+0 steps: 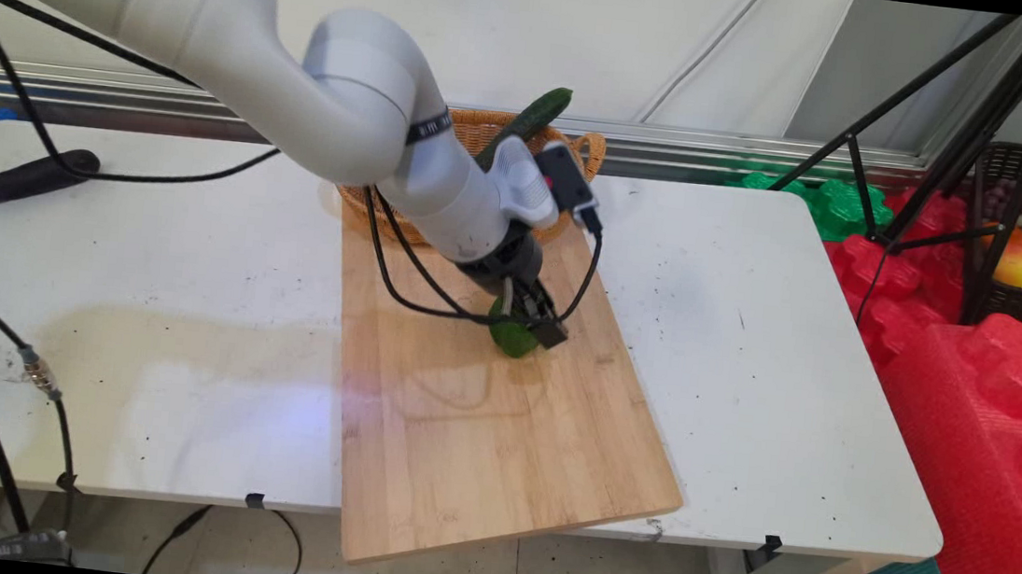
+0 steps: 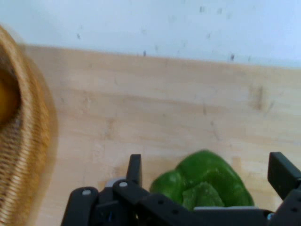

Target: Pick up the cucumber from the vegetable basket

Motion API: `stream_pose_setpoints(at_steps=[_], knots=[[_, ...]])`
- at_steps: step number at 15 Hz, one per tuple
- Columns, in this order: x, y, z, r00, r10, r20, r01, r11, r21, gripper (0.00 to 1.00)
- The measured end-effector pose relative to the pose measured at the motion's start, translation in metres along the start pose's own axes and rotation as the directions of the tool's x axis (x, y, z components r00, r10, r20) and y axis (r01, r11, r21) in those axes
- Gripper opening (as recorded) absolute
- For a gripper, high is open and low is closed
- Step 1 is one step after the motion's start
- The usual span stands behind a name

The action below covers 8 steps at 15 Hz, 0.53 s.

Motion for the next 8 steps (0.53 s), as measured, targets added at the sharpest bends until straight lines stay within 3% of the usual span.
stream_pose_setpoints(at_steps=[8], knots=[[0.013,-0.023,-0.069,0.989,0.019,-0.145,-0.016,1.000,0.019,1.00]])
